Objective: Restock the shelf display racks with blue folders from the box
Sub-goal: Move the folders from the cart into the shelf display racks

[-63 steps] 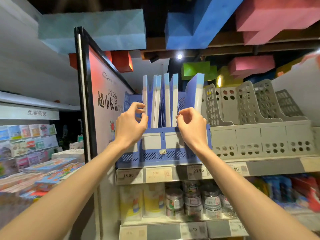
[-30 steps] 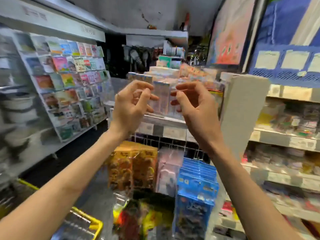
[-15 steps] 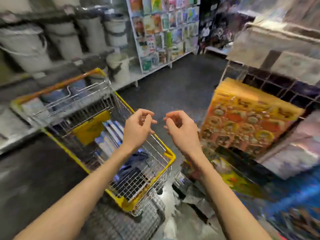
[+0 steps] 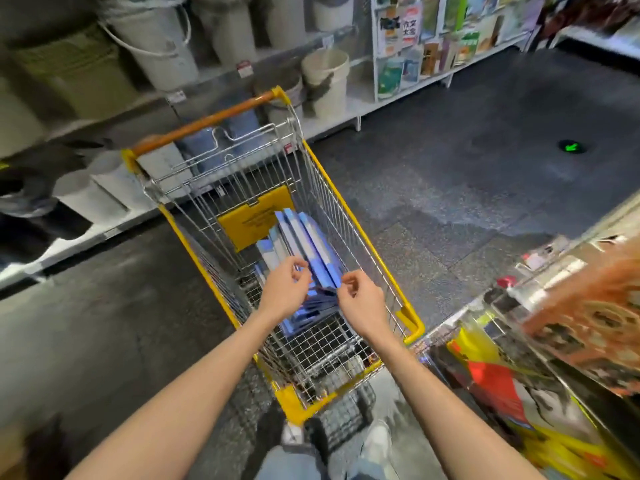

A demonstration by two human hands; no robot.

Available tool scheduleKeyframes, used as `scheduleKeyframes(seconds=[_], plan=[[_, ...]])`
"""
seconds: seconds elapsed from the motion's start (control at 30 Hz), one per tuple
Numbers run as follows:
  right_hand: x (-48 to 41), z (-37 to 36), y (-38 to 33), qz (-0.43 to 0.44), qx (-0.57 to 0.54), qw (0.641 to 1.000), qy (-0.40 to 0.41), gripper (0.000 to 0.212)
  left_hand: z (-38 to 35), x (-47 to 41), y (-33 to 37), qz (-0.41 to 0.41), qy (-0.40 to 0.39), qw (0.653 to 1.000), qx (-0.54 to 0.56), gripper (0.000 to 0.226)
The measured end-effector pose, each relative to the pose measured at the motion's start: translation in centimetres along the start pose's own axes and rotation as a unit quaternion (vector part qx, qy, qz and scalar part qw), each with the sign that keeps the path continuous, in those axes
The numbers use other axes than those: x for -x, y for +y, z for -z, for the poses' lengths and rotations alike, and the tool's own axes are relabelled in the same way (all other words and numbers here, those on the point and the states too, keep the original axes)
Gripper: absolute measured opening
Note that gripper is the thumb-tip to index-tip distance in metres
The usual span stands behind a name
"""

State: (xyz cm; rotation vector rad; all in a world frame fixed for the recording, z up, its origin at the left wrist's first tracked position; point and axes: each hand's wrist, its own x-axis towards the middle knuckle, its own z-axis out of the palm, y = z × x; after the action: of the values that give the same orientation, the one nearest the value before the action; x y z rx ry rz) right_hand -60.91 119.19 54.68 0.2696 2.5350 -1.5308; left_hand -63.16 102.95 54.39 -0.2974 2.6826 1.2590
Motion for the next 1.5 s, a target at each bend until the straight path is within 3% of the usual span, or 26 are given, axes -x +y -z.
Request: scheduleKeyframes(seconds=[0.27,0.5,0.63,0.77,0.97,1.17,1.3,1.5], plan=[[-6.6,-5.3,1.5,-0.036,0.074,0.996,-0.042,0.018,0.5,-8.1,-5.9,0.026,-0.012,0.999,-0.019,0.025],[-15.2,-11.1,1.6,-0.095,0.162,0.980,-0.064,0.041,0.9,-17.8,-10.7,0.054,-0.070,0.996,-0.024,0.023],[-20.5,-14.1,2.2,-0.114,0.192,0.973,-0.059,0.051,1.0,-23.1,-13.2,0.039,-0.096,0.994,-0.031,0.026],[-23.8,-16.0,3.2,-0.125,0.208,0.967,-0.070,0.054,-0.4,-25.7,-15.6,-0.028,-0.101,0.990,-0.091,0.042],[-26.0,-17.5,4.6,-0.100,0.273,0.950,-0.114,0.071,-2.4,-27.7,-16.9,-0.050,-0.181,0.970,-0.156,0.057],[-27.1,-16.1,5.7,-0.056,0.293,0.948,-0.110,0.054,-2.6,-28.3,-17.6,-0.061,-0.210,0.963,-0.159,0.066],[-28.2,-15.0,5.9,-0.092,0.317,0.942,-0.066,0.052,-2.7,-28.6,-18.1,-0.066,-0.230,0.955,-0.175,0.066],[-30.1,-14.9,6.0,-0.131,0.347,0.924,-0.097,0.038,-2.6,-28.6,-17.9,-0.063,-0.232,0.954,-0.178,0.066]])
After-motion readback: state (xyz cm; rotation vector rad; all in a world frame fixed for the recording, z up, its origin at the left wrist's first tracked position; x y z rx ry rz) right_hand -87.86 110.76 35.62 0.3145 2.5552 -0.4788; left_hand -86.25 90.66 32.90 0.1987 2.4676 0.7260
